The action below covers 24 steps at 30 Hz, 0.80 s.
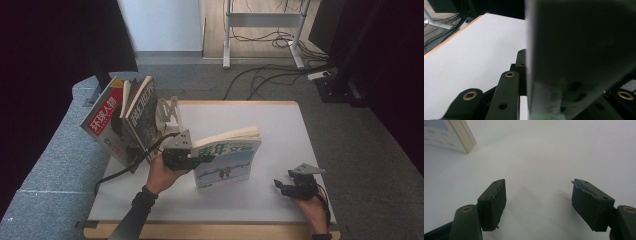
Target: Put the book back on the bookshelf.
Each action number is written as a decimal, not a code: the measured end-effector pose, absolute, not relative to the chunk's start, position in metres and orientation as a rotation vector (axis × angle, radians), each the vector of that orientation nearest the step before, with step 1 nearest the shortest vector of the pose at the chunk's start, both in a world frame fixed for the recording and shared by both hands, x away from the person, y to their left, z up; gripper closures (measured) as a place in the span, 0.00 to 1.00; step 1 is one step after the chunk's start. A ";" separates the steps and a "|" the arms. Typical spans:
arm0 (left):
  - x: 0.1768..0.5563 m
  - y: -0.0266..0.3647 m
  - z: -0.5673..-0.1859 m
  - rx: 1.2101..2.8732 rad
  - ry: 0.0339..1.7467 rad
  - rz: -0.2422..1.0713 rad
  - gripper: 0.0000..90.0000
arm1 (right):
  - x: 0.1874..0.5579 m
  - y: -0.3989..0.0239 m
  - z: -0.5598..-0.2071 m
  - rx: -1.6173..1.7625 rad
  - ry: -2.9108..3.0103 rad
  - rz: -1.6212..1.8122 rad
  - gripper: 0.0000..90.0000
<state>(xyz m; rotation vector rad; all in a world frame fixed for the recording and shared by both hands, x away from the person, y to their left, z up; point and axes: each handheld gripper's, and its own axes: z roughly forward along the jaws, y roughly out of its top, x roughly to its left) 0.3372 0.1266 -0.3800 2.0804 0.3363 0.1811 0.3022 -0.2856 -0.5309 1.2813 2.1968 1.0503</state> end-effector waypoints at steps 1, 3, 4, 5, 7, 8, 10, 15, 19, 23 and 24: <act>0.338 0.127 -0.380 2.078 0.353 0.181 0.82 | 0.301 -0.287 -0.534 1.290 2.192 1.049 0.30; 0.339 0.128 -0.379 2.081 0.373 0.192 0.82 | 0.300 -0.288 -0.534 1.290 2.167 1.050 0.28; 0.340 0.130 -0.379 2.084 0.389 0.201 0.82 | 0.299 -0.288 -0.534 1.285 2.158 1.043 0.28; 0.340 0.132 -0.378 2.083 0.406 0.206 0.82 | 0.299 -0.288 -0.535 1.291 2.153 1.034 0.27; 0.341 0.138 -0.377 2.083 0.440 0.217 0.82 | 0.300 -0.287 -0.535 1.298 2.151 1.015 0.26; 0.341 0.141 -0.376 2.081 0.452 0.221 0.82 | 0.301 -0.286 -0.536 1.293 2.157 0.995 0.25; 0.339 0.151 -0.374 2.080 0.491 0.239 0.82 | 0.301 -0.285 -0.536 1.296 2.155 0.988 0.24; 0.335 0.174 -0.372 2.068 0.572 0.283 0.82 | 0.301 -0.286 -0.536 1.303 2.160 0.992 0.24; 0.334 0.194 -0.370 2.062 0.635 0.309 0.83 | 0.301 -0.286 -0.536 1.303 2.160 0.992 0.24; 0.333 0.211 -0.369 2.056 0.686 0.336 0.83 | 0.301 -0.286 -0.536 1.305 2.161 0.992 0.24; 0.333 0.214 -0.368 2.055 0.696 0.340 0.83 | 0.301 -0.286 -0.536 1.305 2.161 0.993 0.24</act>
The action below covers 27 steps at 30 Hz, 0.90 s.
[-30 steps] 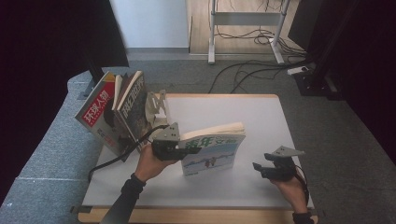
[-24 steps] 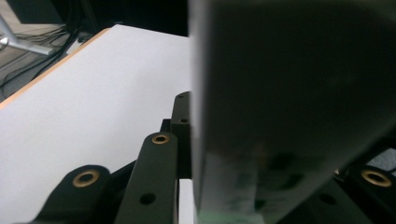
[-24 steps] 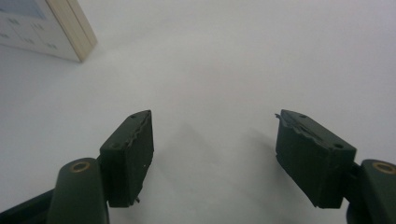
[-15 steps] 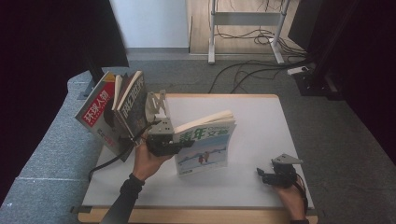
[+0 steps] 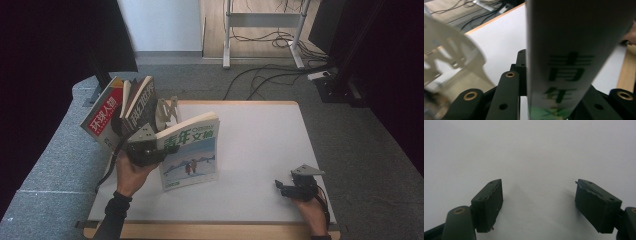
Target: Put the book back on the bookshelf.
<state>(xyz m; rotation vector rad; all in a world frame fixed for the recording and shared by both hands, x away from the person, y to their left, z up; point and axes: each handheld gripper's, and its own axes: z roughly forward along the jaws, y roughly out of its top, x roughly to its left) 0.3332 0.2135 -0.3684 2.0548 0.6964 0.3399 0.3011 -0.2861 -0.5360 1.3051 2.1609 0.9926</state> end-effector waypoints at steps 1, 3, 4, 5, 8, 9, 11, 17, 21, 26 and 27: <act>0.333 0.218 -0.368 2.050 0.712 0.347 0.83 | 0.301 -0.286 -0.536 1.305 2.161 0.993 0.24; 0.333 0.226 -0.367 2.040 0.736 0.360 0.83 | 0.301 -0.286 -0.536 1.303 2.162 0.992 0.24; 0.332 0.230 -0.366 2.036 0.747 0.368 0.83 | 0.301 -0.286 -0.536 1.303 2.162 0.992 0.24; 0.332 0.234 -0.365 2.029 0.759 0.377 0.83 | 0.301 -0.286 -0.536 1.305 2.162 0.993 0.24; 0.329 0.246 -0.361 2.007 0.795 0.402 0.83 | 0.301 -0.286 -0.536 1.307 2.161 0.994 0.24; 0.328 0.251 -0.359 1.995 0.807 0.413 0.83 | 0.301 -0.286 -0.536 1.307 2.161 0.995 0.24; 0.326 0.259 -0.354 1.975 0.835 0.427 0.83 | 0.301 -0.286 -0.536 1.307 2.161 0.995 0.24; 0.323 0.277 -0.345 1.947 0.916 0.470 0.83 | 0.301 -0.286 -0.536 1.308 2.162 0.996 0.24; 0.322 0.282 -0.341 1.933 0.937 0.477 0.83 | 0.302 -0.286 -0.536 1.306 2.163 0.995 0.24; 0.323 0.286 -0.340 1.924 0.974 0.508 0.83 | 0.302 -0.287 -0.536 1.306 2.163 0.996 0.24; 0.324 0.286 -0.340 1.924 0.983 0.511 0.83 | 0.302 -0.287 -0.536 1.306 2.163 0.996 0.24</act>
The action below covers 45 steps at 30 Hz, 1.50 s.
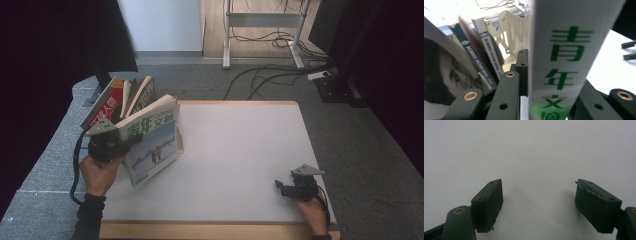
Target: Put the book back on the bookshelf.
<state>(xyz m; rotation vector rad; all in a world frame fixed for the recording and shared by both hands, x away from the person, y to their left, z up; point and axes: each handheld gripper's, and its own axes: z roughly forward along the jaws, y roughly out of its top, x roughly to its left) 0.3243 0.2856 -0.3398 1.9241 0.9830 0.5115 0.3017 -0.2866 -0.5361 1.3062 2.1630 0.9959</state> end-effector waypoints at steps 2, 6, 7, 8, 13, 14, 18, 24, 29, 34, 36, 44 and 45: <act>0.328 0.285 -0.340 1.922 1.000 0.519 0.83 | 0.302 -0.287 -0.536 1.306 2.163 0.996 0.24; 0.335 0.281 -0.341 1.911 1.022 0.527 0.83 | 0.302 -0.287 -0.536 1.306 2.163 0.996 0.24; 0.338 0.280 -0.341 1.909 1.024 0.530 0.83 | 0.302 -0.287 -0.536 1.306 2.163 0.996 0.24; 0.339 0.278 -0.340 1.904 1.027 0.533 0.83 | 0.302 -0.287 -0.536 1.306 2.163 0.996 0.24; 0.353 0.267 -0.339 1.882 1.023 0.551 0.83 | 0.302 -0.287 -0.536 1.307 2.162 0.996 0.24; 0.356 0.263 -0.339 1.875 1.019 0.562 0.83 | 0.302 -0.287 -0.536 1.307 2.162 0.996 0.24; 0.364 0.250 -0.345 1.854 1.007 0.558 0.83 | 0.302 -0.287 -0.536 1.306 2.163 0.996 0.24; 0.364 0.240 -0.363 1.843 0.962 0.539 0.82 | 0.301 -0.286 -0.536 1.310 2.161 0.997 0.24; 0.351 0.235 -0.373 1.881 0.936 0.576 0.82 | 0.301 -0.286 -0.536 1.307 2.162 0.995 0.24; 0.338 0.232 -0.384 1.870 0.920 0.604 0.80 | 0.301 -0.286 -0.536 1.300 2.163 0.993 0.25; 0.335 0.229 -0.383 1.896 0.923 0.656 0.77 | 0.301 -0.286 -0.536 1.301 2.163 0.993 0.25; 0.321 0.229 -0.392 1.928 0.911 0.656 0.61 | 0.301 -0.286 -0.536 1.303 2.163 0.994 0.25; 0.319 0.230 -0.394 1.933 0.911 0.648 0.60 | 0.301 -0.286 -0.536 1.302 2.163 0.994 0.25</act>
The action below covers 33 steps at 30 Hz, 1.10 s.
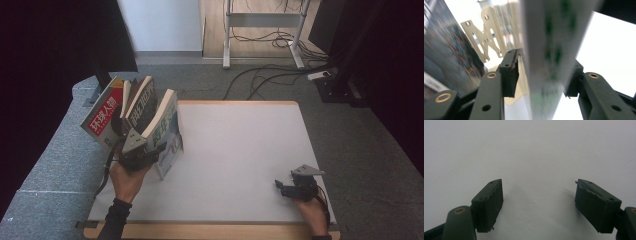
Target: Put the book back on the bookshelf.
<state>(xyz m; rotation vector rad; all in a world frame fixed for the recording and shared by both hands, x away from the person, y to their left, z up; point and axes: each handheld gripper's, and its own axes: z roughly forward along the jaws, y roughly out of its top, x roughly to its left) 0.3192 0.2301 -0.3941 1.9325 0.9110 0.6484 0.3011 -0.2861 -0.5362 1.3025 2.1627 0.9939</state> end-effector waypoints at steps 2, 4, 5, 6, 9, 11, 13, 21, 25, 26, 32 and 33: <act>0.315 0.233 -0.401 1.945 0.913 0.639 0.58 | 0.301 -0.286 -0.536 1.303 2.163 0.994 0.25; 0.310 0.236 -0.411 1.956 0.923 0.615 0.58 | 0.301 -0.286 -0.536 1.302 2.162 0.994 0.25; 0.307 0.239 -0.415 1.967 0.924 0.609 0.58 | 0.301 -0.286 -0.536 1.302 2.162 0.993 0.25; 0.305 0.241 -0.421 1.969 0.937 0.592 0.59 | 0.301 -0.286 -0.536 1.301 2.162 0.993 0.25; 0.299 0.249 -0.435 1.980 0.958 0.557 0.63 | 0.301 -0.286 -0.536 1.302 2.162 0.994 0.25; 0.297 0.252 -0.442 1.980 0.970 0.544 0.68 | 0.301 -0.286 -0.536 1.301 2.162 0.993 0.25; 0.298 0.254 -0.445 1.969 0.982 0.540 0.74 | 0.301 -0.286 -0.536 1.301 2.162 0.993 0.25; 0.312 0.235 -0.439 2.007 1.003 0.590 0.77 | 0.301 -0.286 -0.536 1.300 2.161 0.990 0.25; 0.333 0.223 -0.438 2.015 1.033 0.620 0.77 | 0.301 -0.286 -0.536 1.303 2.162 0.993 0.25; 0.337 0.221 -0.438 2.016 1.041 0.629 0.77 | 0.301 -0.286 -0.536 1.303 2.162 0.994 0.25; 0.357 0.211 -0.436 2.032 1.028 0.610 0.73 | 0.301 -0.286 -0.536 1.302 2.163 0.993 0.25; 0.356 0.209 -0.437 2.029 1.020 0.622 0.73 | 0.301 -0.286 -0.536 1.302 2.163 0.994 0.25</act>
